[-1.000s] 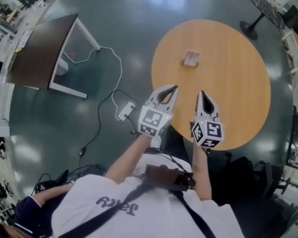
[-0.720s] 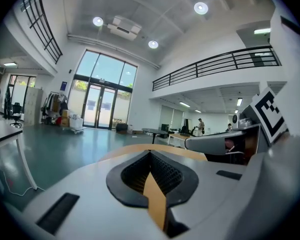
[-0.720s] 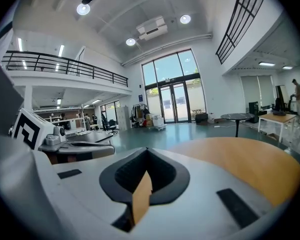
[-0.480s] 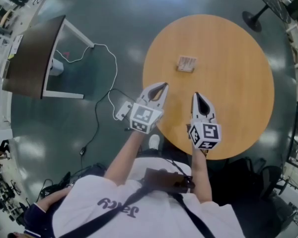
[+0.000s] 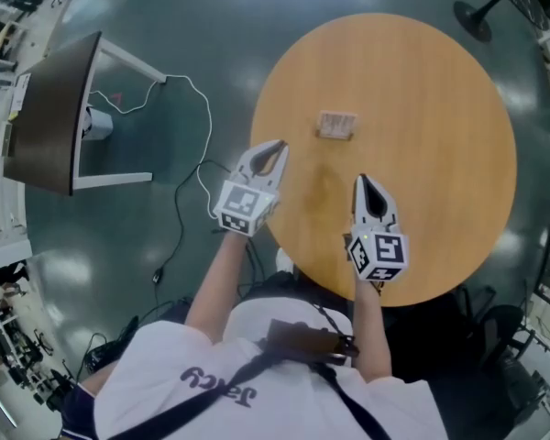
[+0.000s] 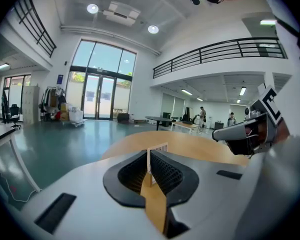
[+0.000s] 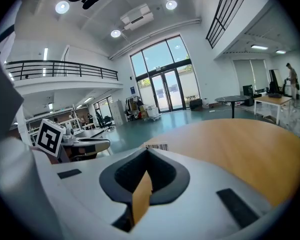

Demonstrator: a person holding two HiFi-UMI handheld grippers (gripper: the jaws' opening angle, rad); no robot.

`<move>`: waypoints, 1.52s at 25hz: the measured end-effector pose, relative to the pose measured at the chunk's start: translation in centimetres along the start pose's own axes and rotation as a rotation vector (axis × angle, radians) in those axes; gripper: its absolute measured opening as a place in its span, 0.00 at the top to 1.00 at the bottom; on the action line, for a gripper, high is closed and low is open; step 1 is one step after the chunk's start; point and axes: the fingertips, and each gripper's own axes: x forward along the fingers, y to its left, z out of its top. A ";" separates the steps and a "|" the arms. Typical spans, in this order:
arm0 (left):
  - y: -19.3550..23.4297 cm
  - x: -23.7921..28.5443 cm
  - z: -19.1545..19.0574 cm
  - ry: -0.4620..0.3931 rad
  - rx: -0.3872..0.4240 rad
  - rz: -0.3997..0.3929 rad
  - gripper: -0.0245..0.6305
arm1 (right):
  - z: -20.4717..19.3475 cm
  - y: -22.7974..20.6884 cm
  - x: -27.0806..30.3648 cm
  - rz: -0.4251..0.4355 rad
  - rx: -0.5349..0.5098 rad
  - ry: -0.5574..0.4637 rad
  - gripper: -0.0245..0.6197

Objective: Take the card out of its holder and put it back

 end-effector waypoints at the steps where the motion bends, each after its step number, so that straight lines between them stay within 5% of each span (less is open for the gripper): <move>1: 0.2 0.3 -0.1 0.009 0.014 -0.009 0.94 | -0.1 -0.2 0.1 -0.001 0.004 0.006 0.94; 13: 1.8 5.5 -0.9 0.105 0.194 -0.220 0.91 | -1.0 -3.0 2.3 0.001 0.097 0.017 0.94; 19: -0.1 8.6 -2.0 0.154 0.268 -0.403 0.72 | -1.2 -3.3 2.9 0.023 0.092 0.016 0.94; 38: -7.6 13.8 -0.9 0.087 0.121 -0.830 0.66 | -2.6 -5.7 2.7 -0.009 0.093 0.088 0.94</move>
